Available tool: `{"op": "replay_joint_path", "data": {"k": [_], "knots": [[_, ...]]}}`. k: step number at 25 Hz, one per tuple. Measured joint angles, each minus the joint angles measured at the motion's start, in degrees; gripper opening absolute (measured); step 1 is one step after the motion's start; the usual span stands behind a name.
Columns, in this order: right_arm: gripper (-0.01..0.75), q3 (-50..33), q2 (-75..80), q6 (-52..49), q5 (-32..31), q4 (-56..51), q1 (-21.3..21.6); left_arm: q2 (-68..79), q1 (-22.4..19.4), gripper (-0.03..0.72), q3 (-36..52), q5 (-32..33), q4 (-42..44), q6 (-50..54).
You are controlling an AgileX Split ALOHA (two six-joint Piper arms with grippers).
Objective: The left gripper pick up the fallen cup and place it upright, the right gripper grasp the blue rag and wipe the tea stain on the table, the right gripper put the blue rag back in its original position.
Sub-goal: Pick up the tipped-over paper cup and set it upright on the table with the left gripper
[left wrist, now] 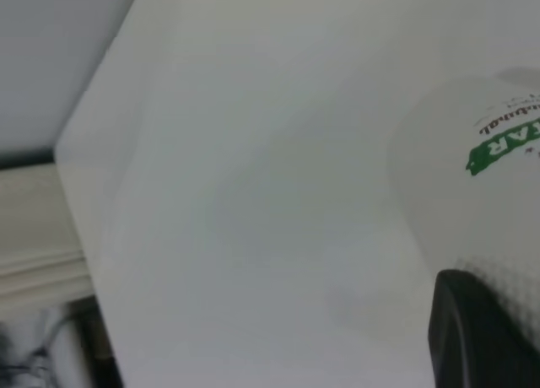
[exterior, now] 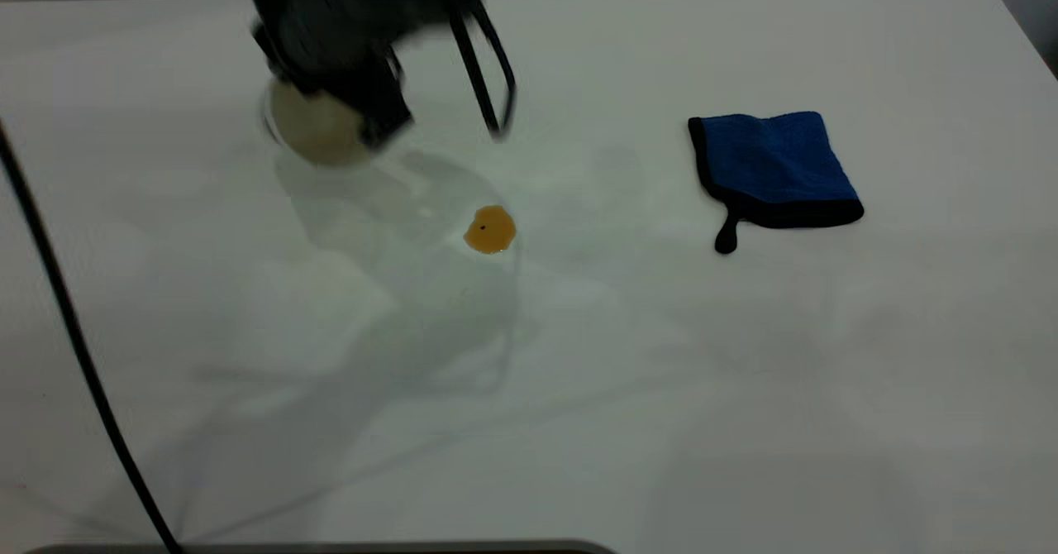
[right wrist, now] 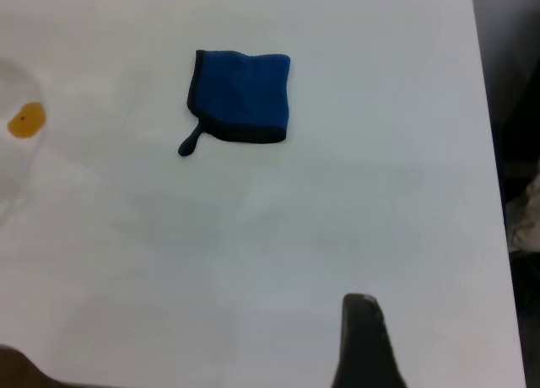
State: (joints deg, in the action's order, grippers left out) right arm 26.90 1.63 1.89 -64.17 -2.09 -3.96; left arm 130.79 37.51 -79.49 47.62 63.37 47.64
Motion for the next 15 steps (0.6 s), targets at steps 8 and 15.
{"op": "replay_joint_path", "data": {"k": [8,15], "knots": [[0.546,0.0,0.0,0.0,0.0,0.0,0.0,-12.2,-14.2,0.002,0.0,-10.3,-25.3,-20.4],[0.546,0.0,0.0,0.0,0.0,0.0,0.0,-12.5,-25.8,0.002,0.2,-17.0,-54.4,-47.0]]}}
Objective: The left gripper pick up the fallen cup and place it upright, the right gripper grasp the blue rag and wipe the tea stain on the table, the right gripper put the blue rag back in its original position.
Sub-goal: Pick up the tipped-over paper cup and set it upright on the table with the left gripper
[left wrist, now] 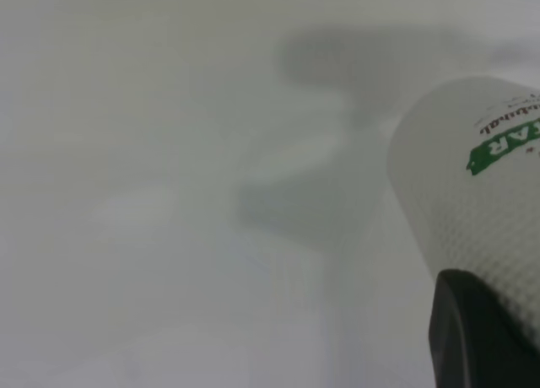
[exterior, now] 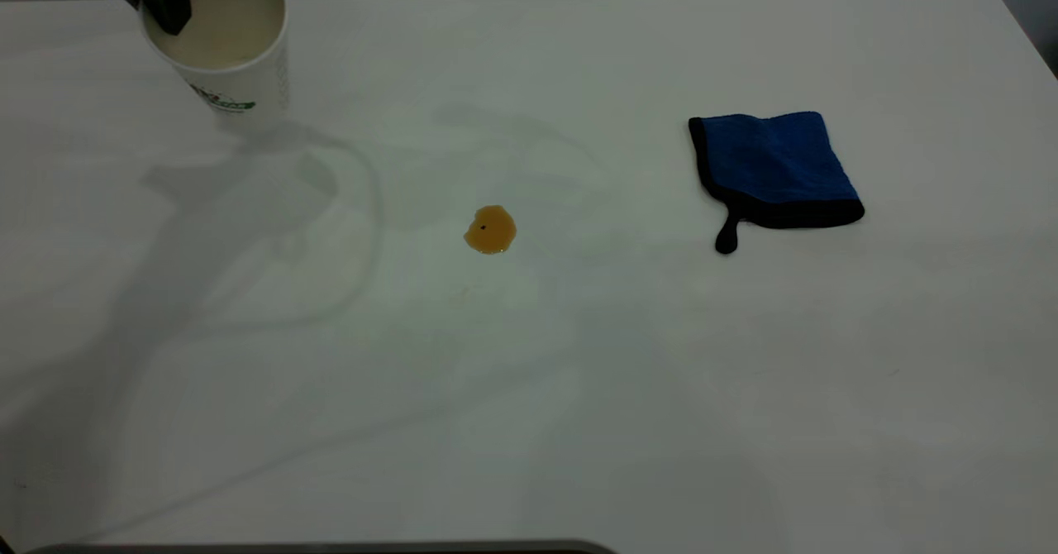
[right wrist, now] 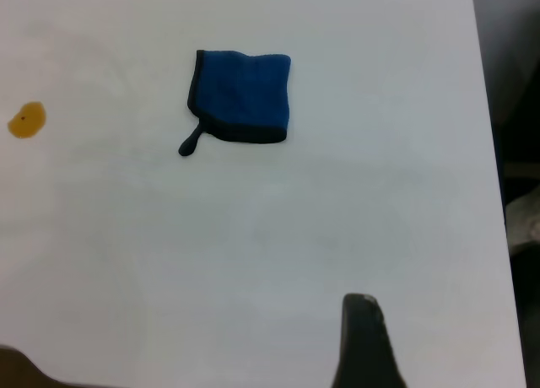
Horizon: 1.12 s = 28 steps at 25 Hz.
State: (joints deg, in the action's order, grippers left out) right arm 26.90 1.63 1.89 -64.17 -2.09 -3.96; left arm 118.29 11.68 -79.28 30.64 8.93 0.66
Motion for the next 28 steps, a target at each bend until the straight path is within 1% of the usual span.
{"op": "replay_joint_path", "data": {"k": [3,6,8,11,13,19,23,28], "knots": [[0.546,0.0,0.0,0.0,0.0,0.0,0.0,0.0,-3.5,0.002,0.0,0.1,-14.2,-15.3],[0.546,0.0,0.0,0.0,0.0,0.0,0.0,0.1,-6.8,0.002,0.0,0.9,-28.1,-27.2],[0.546,0.0,0.0,0.0,0.0,0.0,0.0,0.4,-9.1,0.002,0.0,1.6,-36.8,-33.0],[0.546,0.0,0.0,0.0,0.0,0.0,0.0,2.4,-11.0,0.002,0.0,2.8,-44.4,-39.4],[0.546,0.0,0.0,0.0,0.0,0.0,0.0,4.4,-11.2,0.002,0.0,3.4,-45.9,-41.1],[0.546,0.0,0.0,0.0,0.0,0.0,0.0,9.4,-11.1,0.002,0.0,3.3,-46.6,-40.7],[0.546,0.0,0.0,0.0,0.0,0.0,0.0,10.0,-11.1,0.002,0.0,1.8,-45.2,-35.3],[0.546,0.0,0.0,0.0,0.0,0.0,0.0,10.0,-11.1,0.002,0.0,0.8,-39.3,-25.3]]}}
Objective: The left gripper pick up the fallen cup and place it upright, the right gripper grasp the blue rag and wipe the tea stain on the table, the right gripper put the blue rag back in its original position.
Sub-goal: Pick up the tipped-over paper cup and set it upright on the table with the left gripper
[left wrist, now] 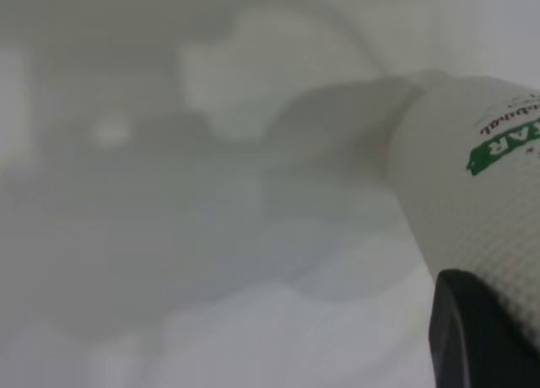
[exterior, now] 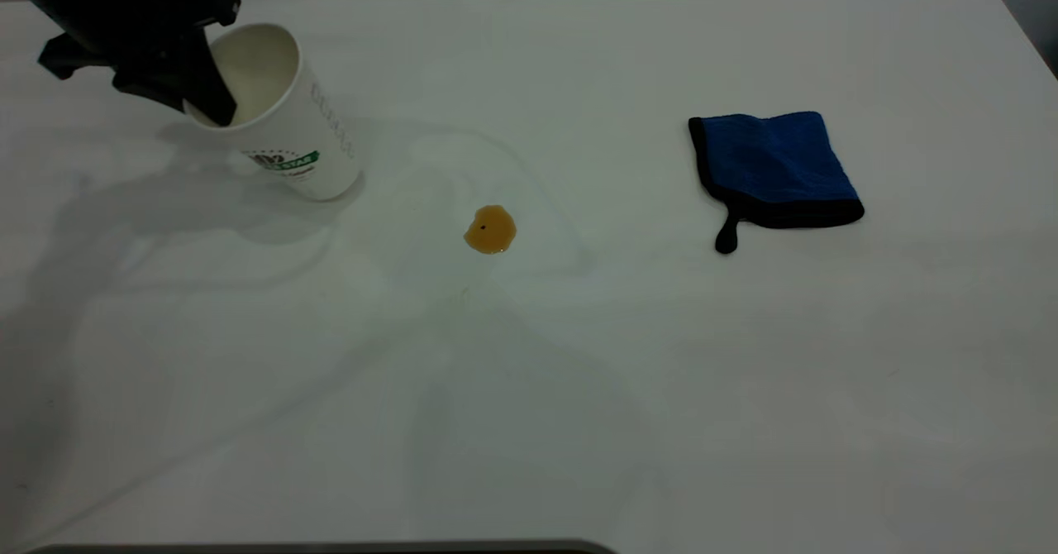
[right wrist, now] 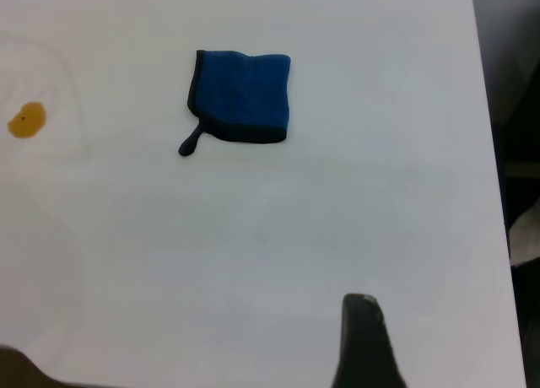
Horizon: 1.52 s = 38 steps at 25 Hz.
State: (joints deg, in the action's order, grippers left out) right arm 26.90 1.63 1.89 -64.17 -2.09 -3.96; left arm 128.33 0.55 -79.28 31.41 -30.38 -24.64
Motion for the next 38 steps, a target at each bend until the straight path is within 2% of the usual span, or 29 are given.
{"op": "replay_joint_path", "data": {"k": [4,14,18,30,33,38], "knots": [[0.546,0.0,0.0,0.0,0.0,0.0,0.0,0.0,0.0,0.002,0.0,-0.2,2.1,5.3],[0.546,0.0,0.0,0.0,0.0,0.0,0.0,0.0,0.1,0.025,0.0,-0.4,0.7,6.1],[0.546,0.0,0.0,0.0,0.0,0.0,0.0,0.0,0.2,0.093,0.0,-0.4,0.1,6.1],[0.546,0.0,0.0,0.0,0.0,0.0,0.0,0.0,0.6,0.397,0.0,-0.6,-0.4,5.6],[0.546,0.0,0.0,0.0,0.0,0.0,0.0,0.0,0.6,0.436,-0.1,-0.8,-0.4,5.6],[0.546,0.0,0.0,0.0,0.0,0.0,0.0,-1.8,0.6,0.448,-0.1,2.2,3.8,5.7]]}}
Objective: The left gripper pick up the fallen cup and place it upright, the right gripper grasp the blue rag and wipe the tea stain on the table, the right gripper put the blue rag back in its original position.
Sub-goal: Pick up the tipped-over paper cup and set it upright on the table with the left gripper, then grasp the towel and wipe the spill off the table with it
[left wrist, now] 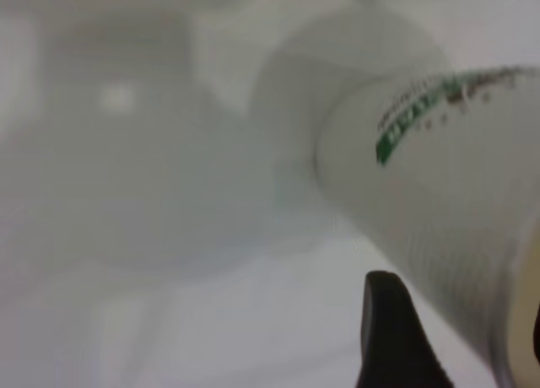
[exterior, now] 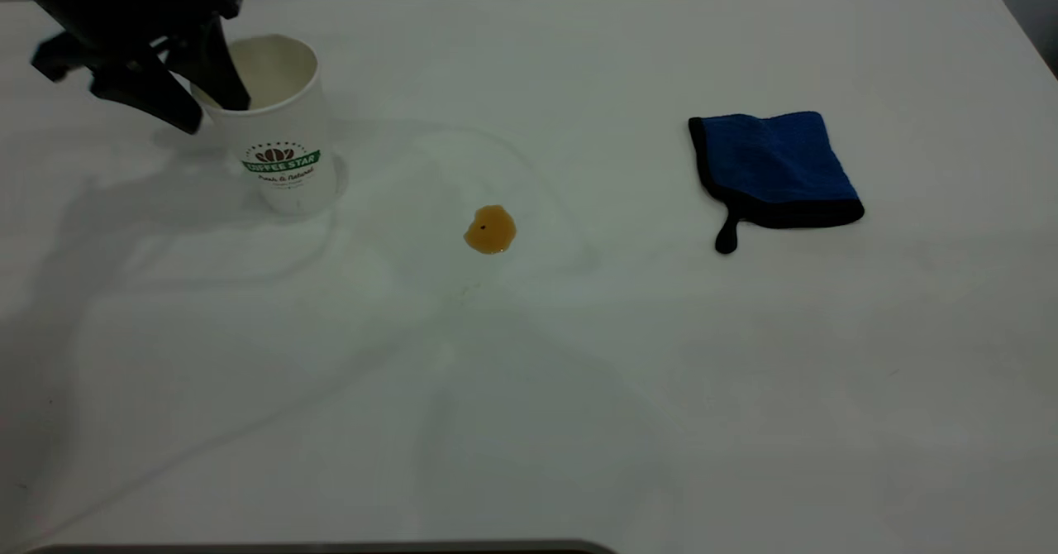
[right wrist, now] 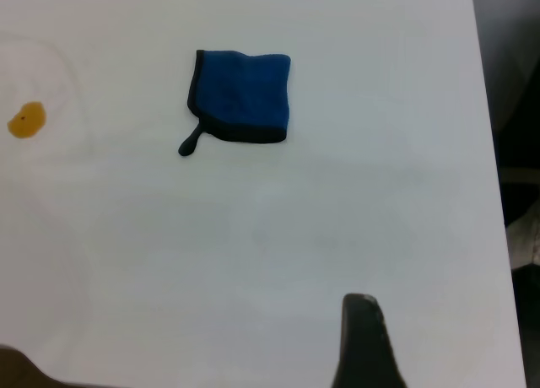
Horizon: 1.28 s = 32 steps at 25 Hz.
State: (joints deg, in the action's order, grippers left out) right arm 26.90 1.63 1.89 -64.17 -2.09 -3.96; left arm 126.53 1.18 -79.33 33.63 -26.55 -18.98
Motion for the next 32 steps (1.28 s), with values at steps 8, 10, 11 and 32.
{"op": "replay_joint_path", "data": {"k": [8,10,11,32], "knots": [[0.546,0.0,0.0,0.0,0.0,0.0,0.0,-9.0,0.0,0.450,0.0,5.1,3.9,0.9],[0.546,0.0,0.0,0.0,0.0,0.0,0.0,-12.4,0.0,0.450,0.0,7.5,3.5,1.0],[0.546,0.0,0.0,0.0,0.0,0.0,0.0,-14.0,0.0,0.450,0.0,9.1,3.2,1.0],[0.546,0.0,0.0,0.0,0.0,0.0,0.0,-63.1,0.0,0.429,0.3,33.2,7.0,7.6]]}}
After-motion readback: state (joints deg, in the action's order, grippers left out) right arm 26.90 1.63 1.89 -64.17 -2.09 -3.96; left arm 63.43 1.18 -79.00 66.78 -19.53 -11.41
